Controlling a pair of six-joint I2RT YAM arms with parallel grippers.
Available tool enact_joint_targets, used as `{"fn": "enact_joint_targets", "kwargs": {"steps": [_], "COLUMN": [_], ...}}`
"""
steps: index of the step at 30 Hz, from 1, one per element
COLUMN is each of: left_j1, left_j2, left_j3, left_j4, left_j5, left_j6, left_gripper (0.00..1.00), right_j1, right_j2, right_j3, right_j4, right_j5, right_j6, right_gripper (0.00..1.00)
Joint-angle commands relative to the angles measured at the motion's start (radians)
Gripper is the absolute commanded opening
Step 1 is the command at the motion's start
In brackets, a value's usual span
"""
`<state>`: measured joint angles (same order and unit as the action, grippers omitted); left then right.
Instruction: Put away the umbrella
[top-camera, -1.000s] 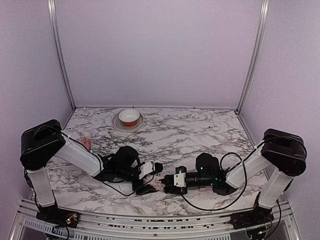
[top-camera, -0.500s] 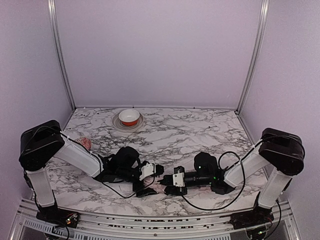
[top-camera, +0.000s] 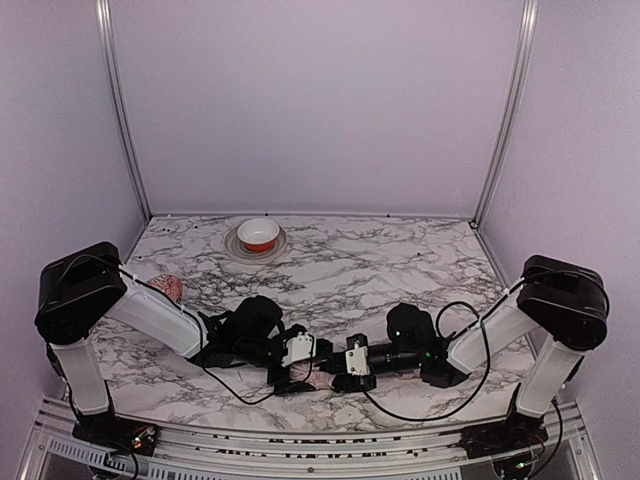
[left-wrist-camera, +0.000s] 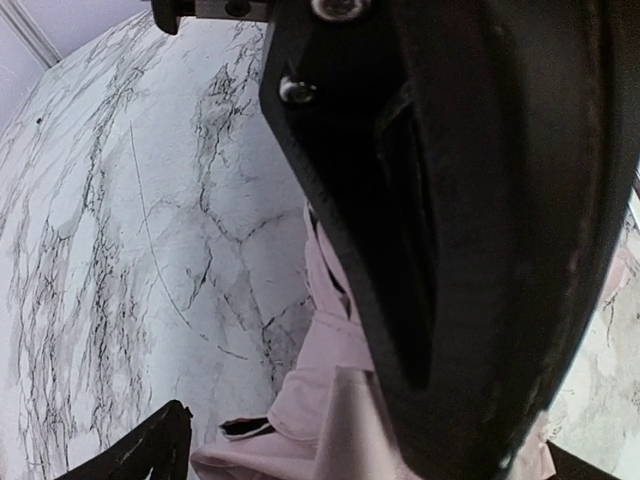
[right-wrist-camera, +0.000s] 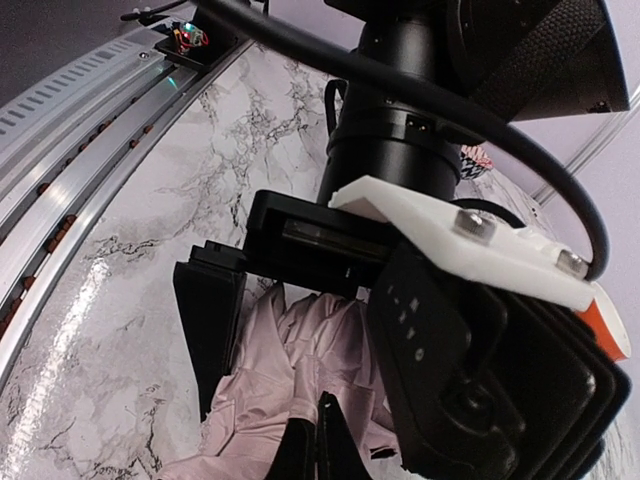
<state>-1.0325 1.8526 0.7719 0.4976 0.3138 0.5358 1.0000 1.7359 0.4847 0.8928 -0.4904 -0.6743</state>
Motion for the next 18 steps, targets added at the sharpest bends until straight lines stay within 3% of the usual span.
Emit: {"fn": "enact_joint_targets", "kwargs": {"steps": [1,6,12,15,18], "left_j1": [-0.026,-0.025,-0.021,-0.019,-0.019], "left_j2": [0.026,0.051,0.05,0.047,0.042], "left_j3": [0.061,0.073,0.065,0.058,0.046], "left_j4": [0.055,0.055,0.054,0.055,0.055], "left_j5": [0.076,0.11,0.15,0.135,0.107], "left_j6": [-0.02,-0.052,-0.095,-0.112,-0.118], "left_gripper": [0.92,0.54,0.28,0.1,0.0], "right_j1": [0.002,0.003,0.004,0.003,0.003], "right_j2": [0.01,0.004,-0.011,-0.023,-0.057], "right_j3": [0.017,0.013,0.004,-0.003,-0.019], "right_j4": [-0.068,-0.065,-0.06,-0.05,-0.038], "right_j5": [-0.033,-0.037,-0.03,-0.011,0.026], "right_j6": [-0.006,-0.007,-0.009,-0.004,0.0], "right_gripper": [0.0,0.0,0.0,0.0,0.14]}}
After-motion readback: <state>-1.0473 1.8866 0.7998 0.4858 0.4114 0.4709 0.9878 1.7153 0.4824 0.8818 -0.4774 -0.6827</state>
